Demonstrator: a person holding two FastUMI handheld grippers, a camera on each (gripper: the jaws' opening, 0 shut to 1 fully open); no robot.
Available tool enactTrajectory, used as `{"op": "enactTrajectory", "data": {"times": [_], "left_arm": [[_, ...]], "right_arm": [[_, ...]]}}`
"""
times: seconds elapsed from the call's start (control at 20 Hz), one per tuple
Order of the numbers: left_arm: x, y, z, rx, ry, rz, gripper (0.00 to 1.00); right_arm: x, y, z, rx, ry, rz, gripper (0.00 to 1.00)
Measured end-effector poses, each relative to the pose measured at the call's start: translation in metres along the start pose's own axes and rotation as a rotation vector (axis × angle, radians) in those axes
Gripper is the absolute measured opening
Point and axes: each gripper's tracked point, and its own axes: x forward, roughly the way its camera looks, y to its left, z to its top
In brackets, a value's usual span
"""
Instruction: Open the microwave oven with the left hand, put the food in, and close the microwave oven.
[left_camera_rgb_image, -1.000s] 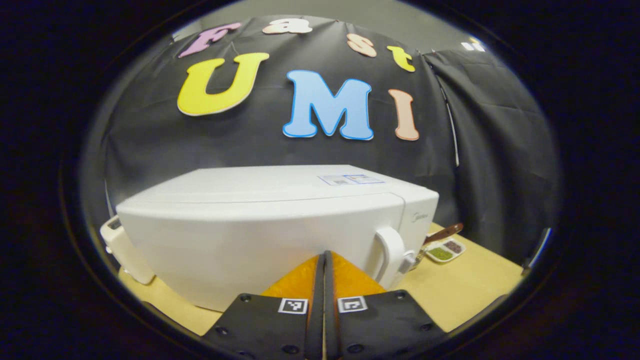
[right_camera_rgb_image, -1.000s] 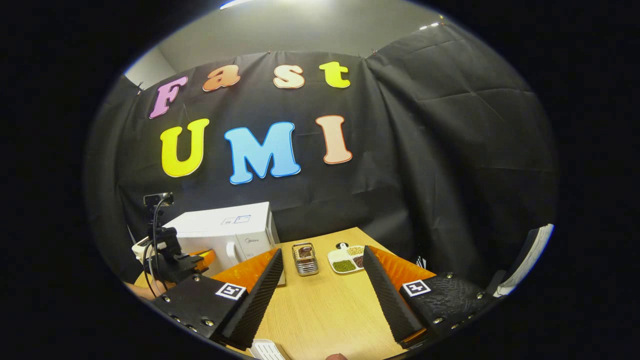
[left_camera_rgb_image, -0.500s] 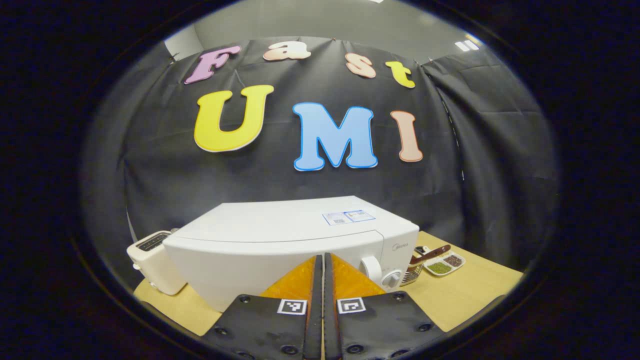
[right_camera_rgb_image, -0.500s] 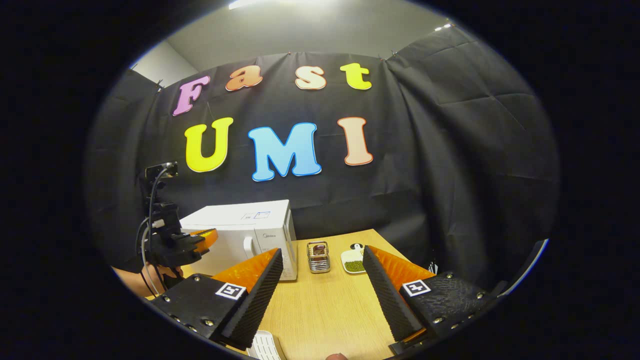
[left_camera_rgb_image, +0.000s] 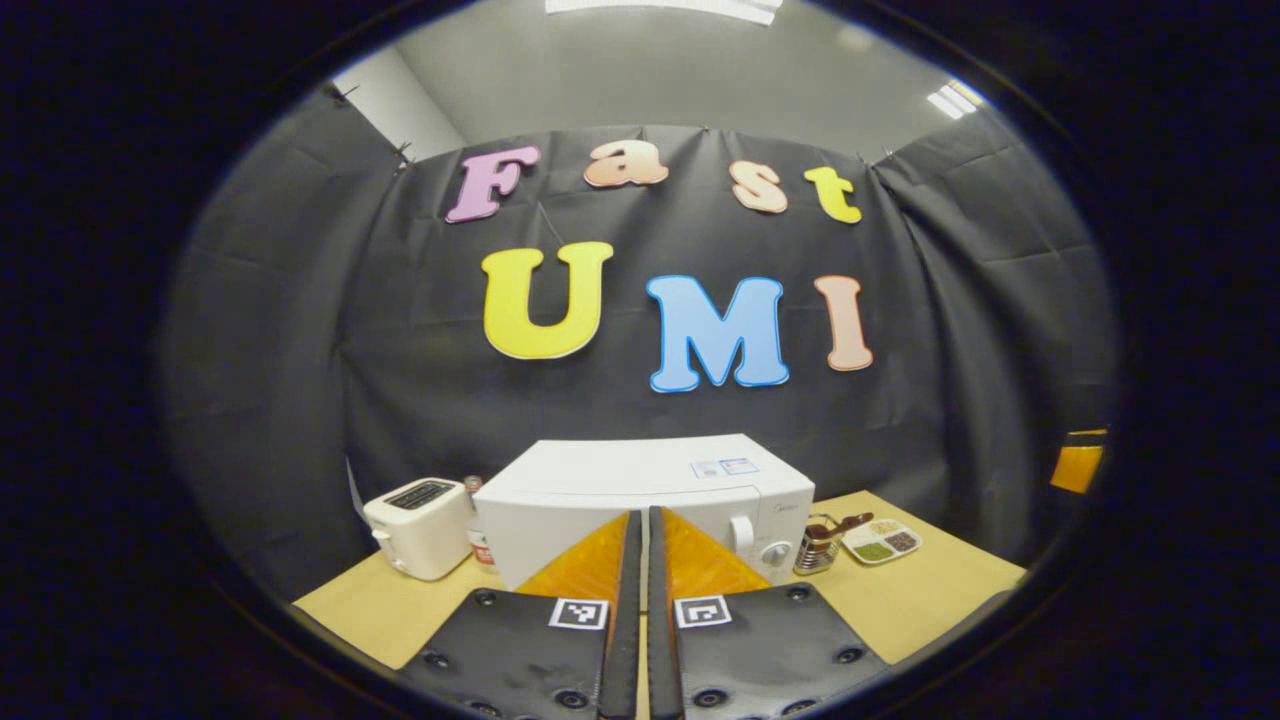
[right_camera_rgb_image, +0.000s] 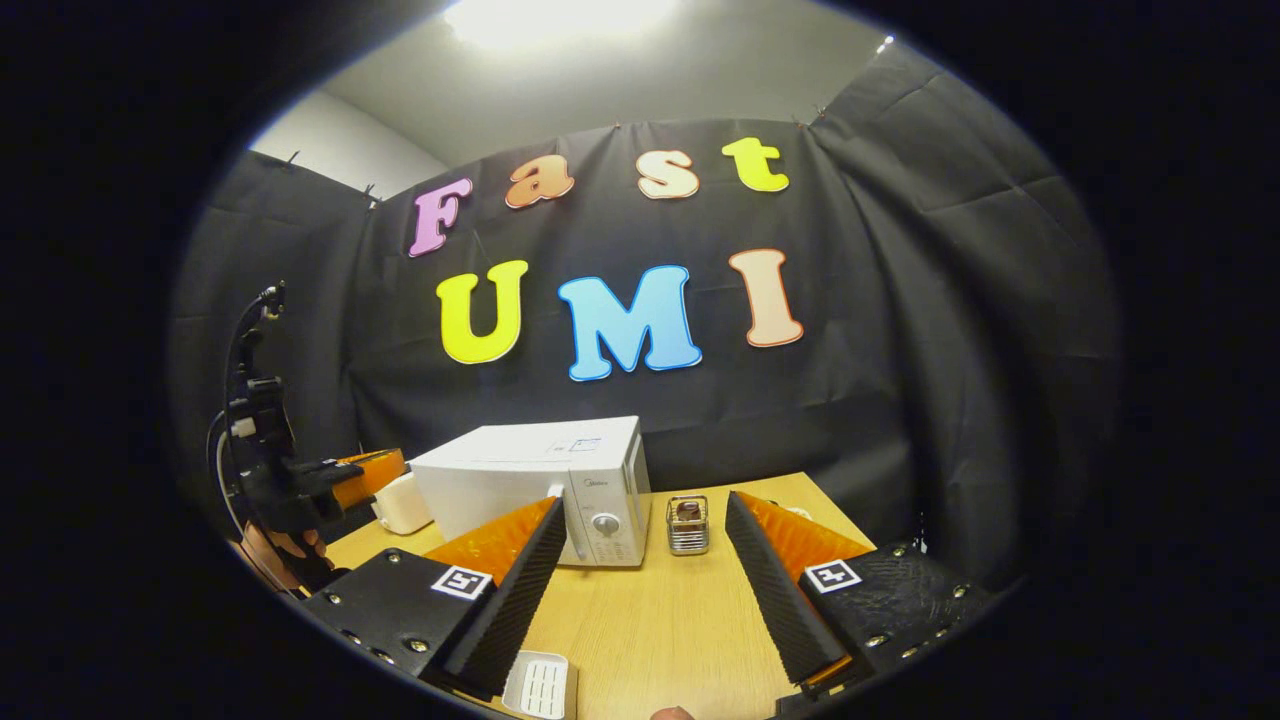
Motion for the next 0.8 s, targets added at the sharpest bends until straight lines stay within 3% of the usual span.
{"op": "enactTrajectory", "data": {"times": [0.25,0.6,0.65,0.7,0.75,0.8], "left_arm": [[-0.073,0.011,0.016,0.004,-0.028,0.046,0.11],[-0.122,0.02,0.045,0.06,-0.091,0.026,0.1],[-0.123,0.022,0.049,0.051,-0.093,0.015,0.12],[-0.126,0.023,0.051,0.047,-0.105,0.008,0.17],[-0.128,0.027,0.056,0.051,-0.125,0.01,0.36],[-0.13,0.029,0.057,0.051,-0.134,0.007,0.44]], "right_arm": [[-0.014,0.009,-0.005,-0.043,-0.01,0.045,0.98],[-0.017,0.025,0.009,-0.066,-0.095,-0.002,0.98],[-0.017,0.028,0.011,-0.083,-0.113,-0.009,0.93],[-0.017,0.032,0.012,-0.097,-0.122,-0.01,0.98],[-0.017,0.038,0.01,-0.107,-0.124,-0.008,0.98],[-0.016,0.044,0.01,-0.111,-0.123,-0.003,0.98]]}}
